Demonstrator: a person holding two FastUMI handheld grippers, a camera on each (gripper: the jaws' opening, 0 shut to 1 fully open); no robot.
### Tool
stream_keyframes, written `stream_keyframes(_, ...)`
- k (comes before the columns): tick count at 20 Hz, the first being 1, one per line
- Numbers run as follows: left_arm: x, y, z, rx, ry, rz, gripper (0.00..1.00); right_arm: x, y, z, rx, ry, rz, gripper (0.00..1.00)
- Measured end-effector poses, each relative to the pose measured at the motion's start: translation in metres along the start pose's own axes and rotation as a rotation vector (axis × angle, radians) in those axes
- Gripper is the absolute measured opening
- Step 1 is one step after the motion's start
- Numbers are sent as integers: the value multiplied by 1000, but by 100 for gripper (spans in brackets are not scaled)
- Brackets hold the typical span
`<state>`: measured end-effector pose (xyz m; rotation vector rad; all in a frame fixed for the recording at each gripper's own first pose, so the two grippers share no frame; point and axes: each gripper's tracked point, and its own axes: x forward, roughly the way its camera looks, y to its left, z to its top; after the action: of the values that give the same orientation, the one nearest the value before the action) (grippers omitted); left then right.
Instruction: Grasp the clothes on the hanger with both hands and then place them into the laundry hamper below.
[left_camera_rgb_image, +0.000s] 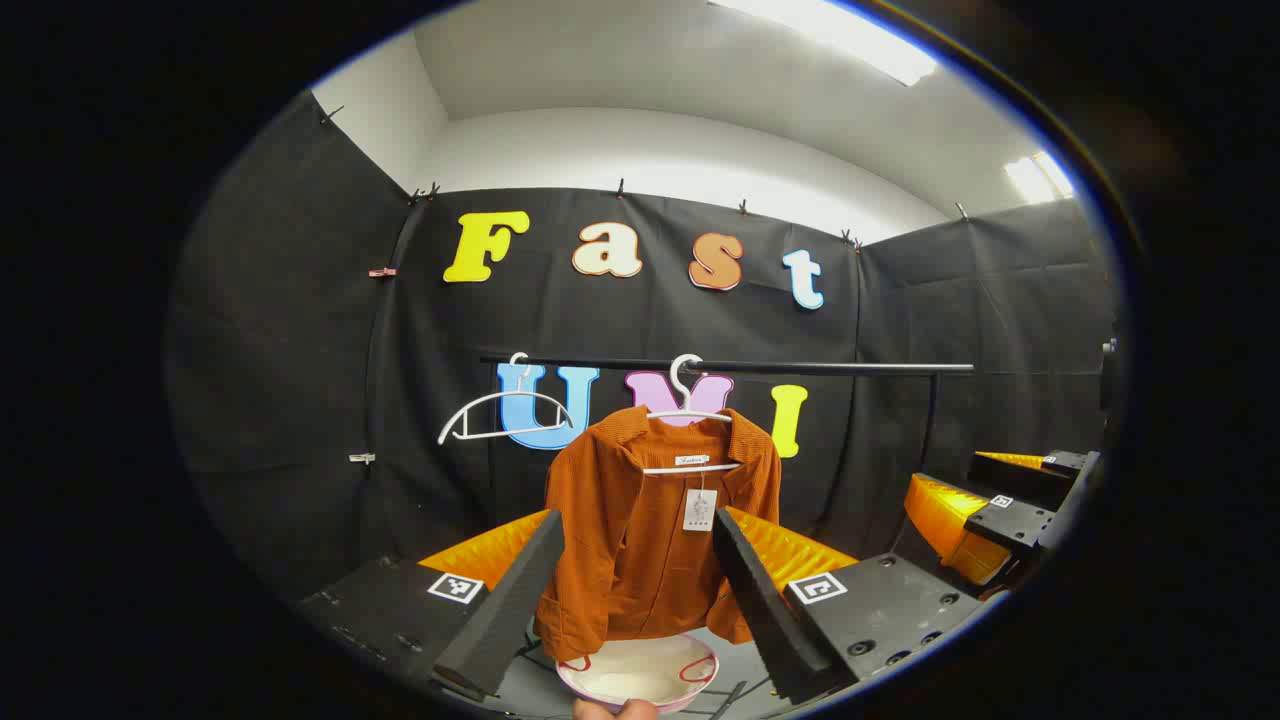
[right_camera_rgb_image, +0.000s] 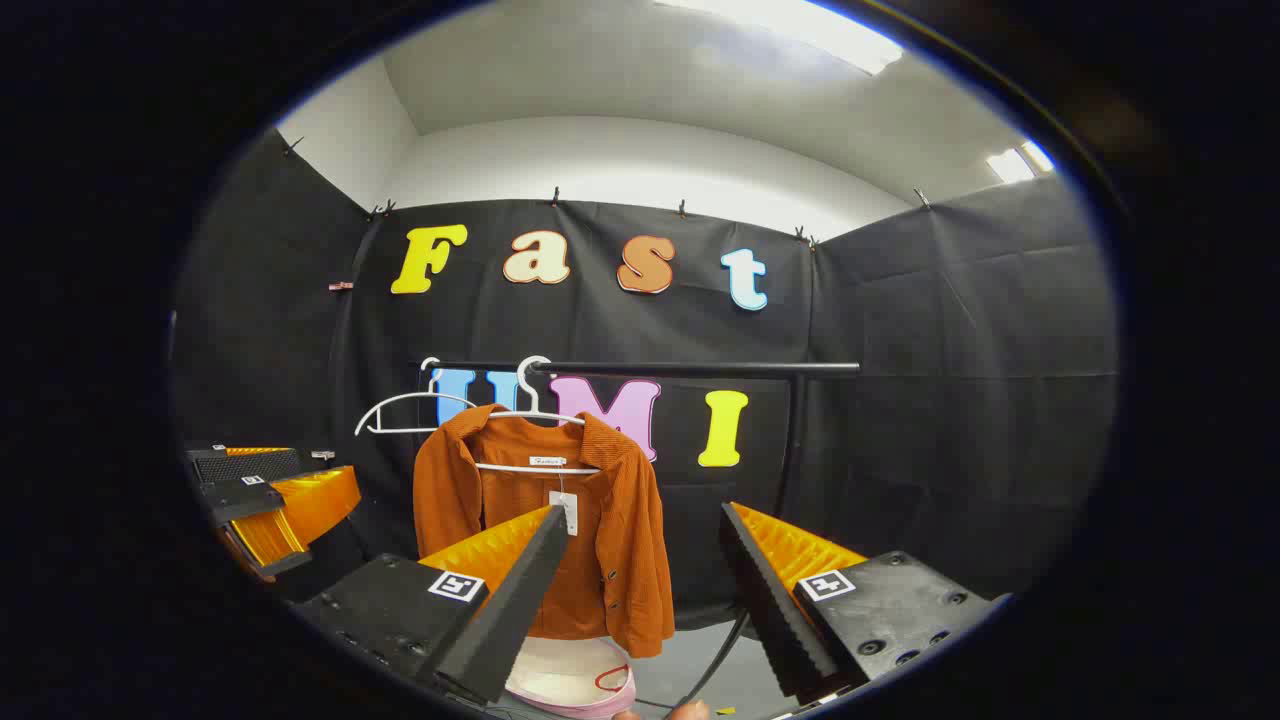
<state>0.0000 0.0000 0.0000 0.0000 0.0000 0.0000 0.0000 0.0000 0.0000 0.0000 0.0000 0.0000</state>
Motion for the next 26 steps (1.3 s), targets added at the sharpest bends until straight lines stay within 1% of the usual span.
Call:
stream_keyframes(7, -3, 7, 2, 2, -7, 16, 95, -2, 6, 0, 5, -5, 0, 99)
stream_keyframes(14, -3, 2, 3, 4, -10, 0, 95, -3, 7, 1, 2, -3, 1, 98)
stream_keyframes(18, 5, 0, -1, 4, -9, -8, 95, 3, 10, -2, 2, -3, 9, 98)
stream_keyframes(21, 21, -3, 0, -2, -17, -9, 95, 23, 11, -7, 2, -4, 29, 98)
stream_keyframes(23, 39, -4, -2, -4, -23, -3, 95, 45, 9, -11, 6, -5, 33, 98)
stream_keyframes(24, 50, -4, -6, -4, -18, 1, 98, 58, 10, -14, 12, -5, 38, 98)
stream_keyframes(25, 61, -4, -9, -1, -16, 10, 95, 74, 12, -18, 19, -2, 46, 98)
stream_keyframes(26, 75, -2, -13, 4, -12, 21, 95, 90, 14, -23, 27, 3, 57, 98)
